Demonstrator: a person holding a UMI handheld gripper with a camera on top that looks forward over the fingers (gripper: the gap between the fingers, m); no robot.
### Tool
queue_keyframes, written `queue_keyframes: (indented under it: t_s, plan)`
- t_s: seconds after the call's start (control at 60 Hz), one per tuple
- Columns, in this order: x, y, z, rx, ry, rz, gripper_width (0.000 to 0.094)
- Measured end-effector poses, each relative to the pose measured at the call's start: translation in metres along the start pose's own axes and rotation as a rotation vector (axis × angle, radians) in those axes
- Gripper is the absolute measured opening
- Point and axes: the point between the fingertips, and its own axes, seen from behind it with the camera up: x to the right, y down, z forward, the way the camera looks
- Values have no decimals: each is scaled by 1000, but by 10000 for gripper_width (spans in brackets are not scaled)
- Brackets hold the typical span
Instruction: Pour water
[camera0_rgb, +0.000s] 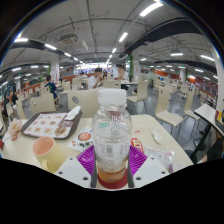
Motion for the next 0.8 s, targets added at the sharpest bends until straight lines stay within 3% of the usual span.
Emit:
queue_keyframes:
  t_s: [0.05, 0.133, 0.3, 0.333, 0.4, 0.433, 0.8]
  plan:
    - [2, 16, 2, -17, 2, 0, 423]
    - [-1, 15, -3, 26, 6, -4, 415]
    - [-1, 16, -5, 10, 17, 10, 557]
    - [1, 19, -9, -21, 25, 20, 625]
    - [0, 22, -12, -54, 42, 37, 864]
    - [-1, 20, -23, -73, 51, 35, 831]
    - [-64, -3, -199, -210, 131, 22, 844]
